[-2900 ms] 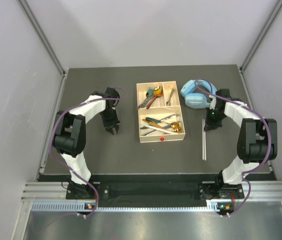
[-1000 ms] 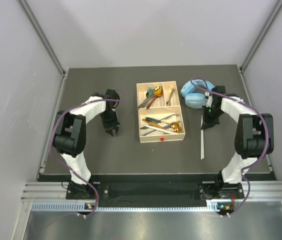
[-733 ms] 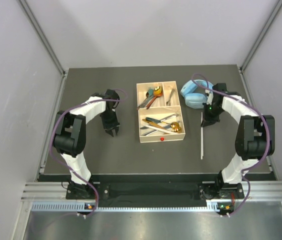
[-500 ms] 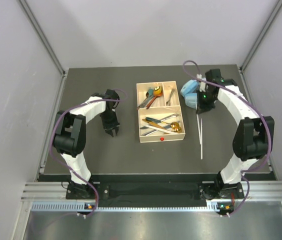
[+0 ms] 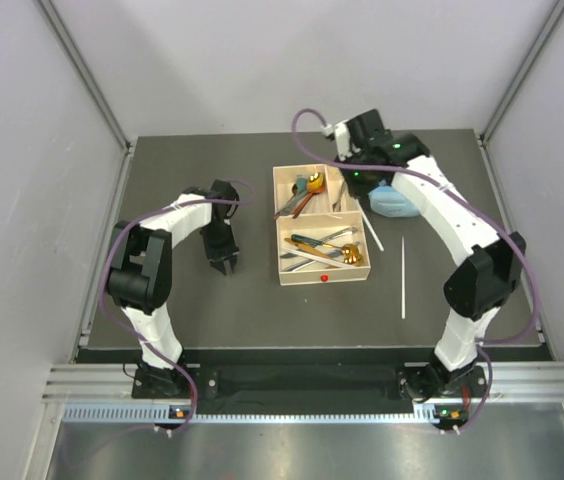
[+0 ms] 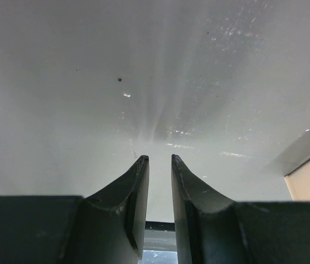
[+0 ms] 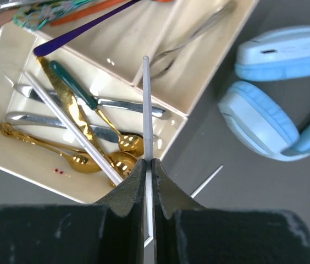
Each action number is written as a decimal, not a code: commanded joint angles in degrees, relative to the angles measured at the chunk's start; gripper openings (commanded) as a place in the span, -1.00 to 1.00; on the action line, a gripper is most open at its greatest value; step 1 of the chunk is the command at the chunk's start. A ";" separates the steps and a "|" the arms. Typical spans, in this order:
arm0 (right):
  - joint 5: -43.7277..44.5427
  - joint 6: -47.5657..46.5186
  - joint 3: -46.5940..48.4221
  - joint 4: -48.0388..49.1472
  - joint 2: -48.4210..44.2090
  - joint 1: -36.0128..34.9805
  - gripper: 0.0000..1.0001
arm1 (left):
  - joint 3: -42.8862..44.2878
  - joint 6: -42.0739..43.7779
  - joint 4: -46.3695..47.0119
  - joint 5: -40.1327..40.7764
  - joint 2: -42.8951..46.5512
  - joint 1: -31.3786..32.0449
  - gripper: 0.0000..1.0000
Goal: Sort the eating utensils into containers
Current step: Place the chopstick in the storage box, then pick up the chopstick from the center of the board.
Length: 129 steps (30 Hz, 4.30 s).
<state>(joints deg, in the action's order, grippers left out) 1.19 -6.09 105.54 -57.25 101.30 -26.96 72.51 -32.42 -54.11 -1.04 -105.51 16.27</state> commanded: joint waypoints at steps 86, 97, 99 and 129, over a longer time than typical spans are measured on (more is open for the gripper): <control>-3.66 16.02 -37.41 13.31 -0.84 19.31 -0.16 | -1.06 0.26 0.41 0.51 0.75 -0.19 -0.44; -2.60 15.05 -41.11 15.07 -0.14 21.42 -0.18 | 0.09 0.26 0.14 0.51 -0.22 -0.19 -0.44; -2.86 14.79 -41.46 15.07 0.65 21.60 -0.36 | 0.18 0.26 0.14 0.51 -0.31 -0.19 -0.44; -6.20 11.81 -28.21 7.60 -5.75 20.02 -1.00 | 1.58 0.26 0.40 0.34 -2.15 -0.19 -0.44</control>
<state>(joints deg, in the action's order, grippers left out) -4.19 7.51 68.25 -47.40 101.65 -5.76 71.68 -31.62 -54.02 -0.82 -106.85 16.25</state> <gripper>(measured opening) 0.015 0.281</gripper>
